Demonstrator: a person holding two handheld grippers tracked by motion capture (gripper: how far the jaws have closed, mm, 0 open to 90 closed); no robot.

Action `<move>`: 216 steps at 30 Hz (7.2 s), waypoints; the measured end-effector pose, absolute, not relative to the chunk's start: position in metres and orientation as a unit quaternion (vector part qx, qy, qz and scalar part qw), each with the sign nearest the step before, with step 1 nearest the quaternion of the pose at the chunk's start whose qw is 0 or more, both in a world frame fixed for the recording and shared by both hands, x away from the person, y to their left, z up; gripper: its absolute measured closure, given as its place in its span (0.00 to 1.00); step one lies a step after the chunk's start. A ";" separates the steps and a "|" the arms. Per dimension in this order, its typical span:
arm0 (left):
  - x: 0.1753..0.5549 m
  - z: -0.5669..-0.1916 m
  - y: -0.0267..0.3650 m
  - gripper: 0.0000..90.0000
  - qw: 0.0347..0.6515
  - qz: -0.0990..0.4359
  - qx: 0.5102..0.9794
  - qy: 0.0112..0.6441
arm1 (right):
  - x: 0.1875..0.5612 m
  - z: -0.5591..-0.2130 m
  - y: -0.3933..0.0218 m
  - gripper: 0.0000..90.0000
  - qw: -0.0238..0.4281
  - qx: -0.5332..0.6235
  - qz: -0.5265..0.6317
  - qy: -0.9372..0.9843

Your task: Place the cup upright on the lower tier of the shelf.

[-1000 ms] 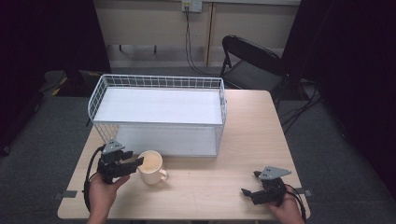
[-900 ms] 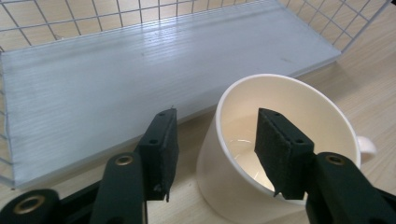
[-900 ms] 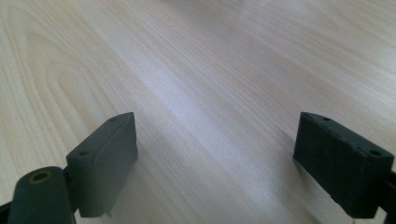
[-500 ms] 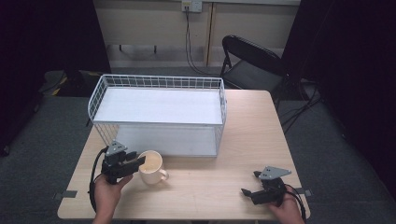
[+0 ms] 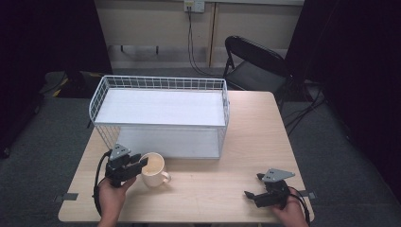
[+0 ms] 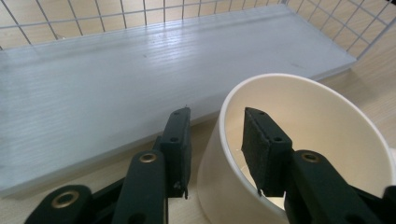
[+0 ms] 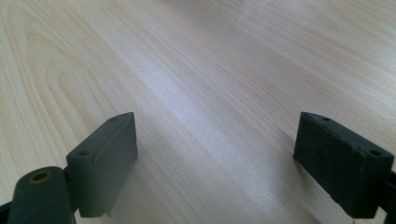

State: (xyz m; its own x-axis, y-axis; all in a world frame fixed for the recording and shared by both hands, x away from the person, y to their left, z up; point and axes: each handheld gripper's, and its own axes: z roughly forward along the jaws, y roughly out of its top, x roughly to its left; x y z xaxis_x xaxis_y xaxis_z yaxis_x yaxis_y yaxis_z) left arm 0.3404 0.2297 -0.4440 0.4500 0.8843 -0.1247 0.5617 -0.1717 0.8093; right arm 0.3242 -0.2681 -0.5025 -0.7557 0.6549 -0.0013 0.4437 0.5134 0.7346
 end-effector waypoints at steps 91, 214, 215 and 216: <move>0.370 -0.426 0.212 0.91 0.384 0.272 0.704 0.531 | 0.324 -0.502 -0.268 0.14 0.140 0.320 0.376 0.858; 0.371 -0.407 0.203 0.34 0.432 0.246 0.693 0.522 | 0.324 -0.502 -0.269 0.14 0.141 0.319 0.375 0.859; 0.369 -0.408 0.203 0.34 0.432 0.244 0.695 0.520 | 0.324 -0.502 -0.269 0.14 0.140 0.319 0.375 0.859; 0.369 -0.408 0.203 0.34 0.432 0.244 0.695 0.520 | 0.324 -0.502 -0.269 0.14 0.140 0.319 0.375 0.859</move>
State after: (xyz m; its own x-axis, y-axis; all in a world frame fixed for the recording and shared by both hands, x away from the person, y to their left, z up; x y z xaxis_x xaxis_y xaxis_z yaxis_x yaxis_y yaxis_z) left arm 0.3690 0.2025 -0.4077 0.3409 0.9337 -0.1096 0.5116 -0.0864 0.8548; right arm 0.3235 -0.2686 -0.5024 -0.7570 0.6534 -0.0017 0.4427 0.5148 0.7341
